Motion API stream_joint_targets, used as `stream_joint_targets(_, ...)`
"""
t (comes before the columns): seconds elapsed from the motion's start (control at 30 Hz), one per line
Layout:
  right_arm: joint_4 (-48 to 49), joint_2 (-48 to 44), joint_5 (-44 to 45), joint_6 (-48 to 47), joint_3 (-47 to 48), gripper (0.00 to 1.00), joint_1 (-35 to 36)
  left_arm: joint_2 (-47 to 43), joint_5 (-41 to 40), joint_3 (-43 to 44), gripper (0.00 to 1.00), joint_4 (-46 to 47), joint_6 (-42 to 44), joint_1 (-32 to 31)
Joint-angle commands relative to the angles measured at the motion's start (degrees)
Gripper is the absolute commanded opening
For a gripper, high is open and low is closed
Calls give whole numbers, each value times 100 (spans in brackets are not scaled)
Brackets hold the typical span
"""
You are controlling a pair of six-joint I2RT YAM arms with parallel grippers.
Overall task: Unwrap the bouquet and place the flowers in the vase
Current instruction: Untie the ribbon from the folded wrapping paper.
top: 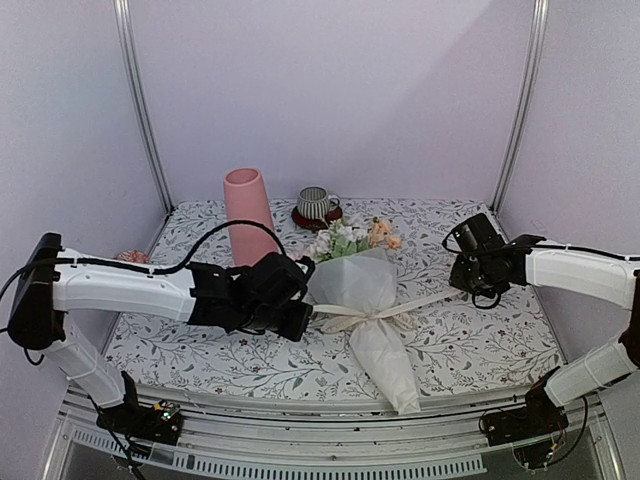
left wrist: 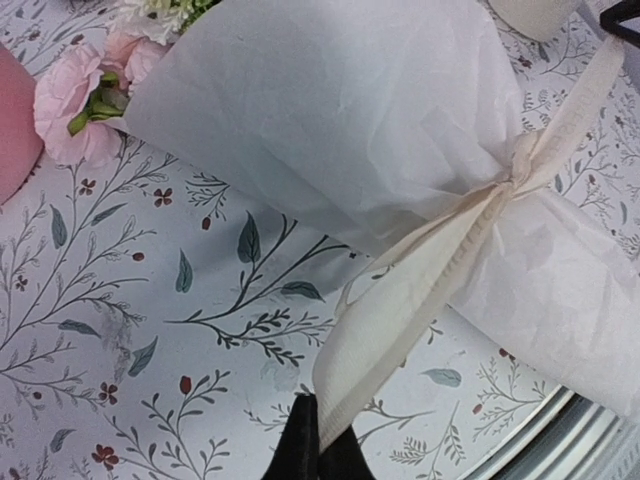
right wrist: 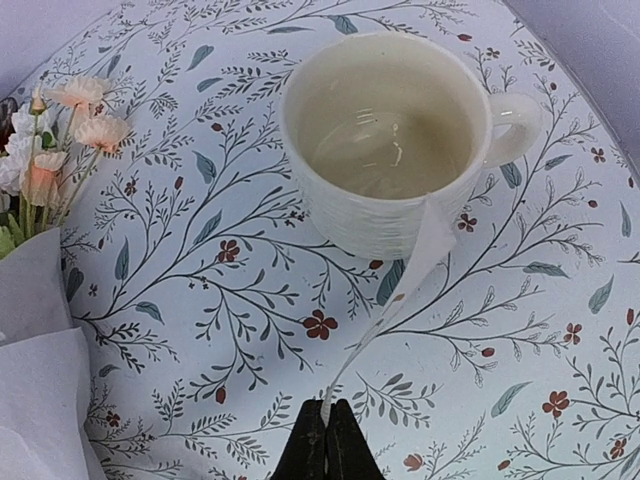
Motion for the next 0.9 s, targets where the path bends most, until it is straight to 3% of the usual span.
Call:
stream_joint_targets(0.0, -129, -58, 441, 151, -64, 1, -46, -254, -365, -88, 0, -322, -110, 73)
stream_joint_targets(0.87, -739, -177, 1032, 1112, -97, 1, -211, -817, -890, -140, 0, -729, -158, 234)
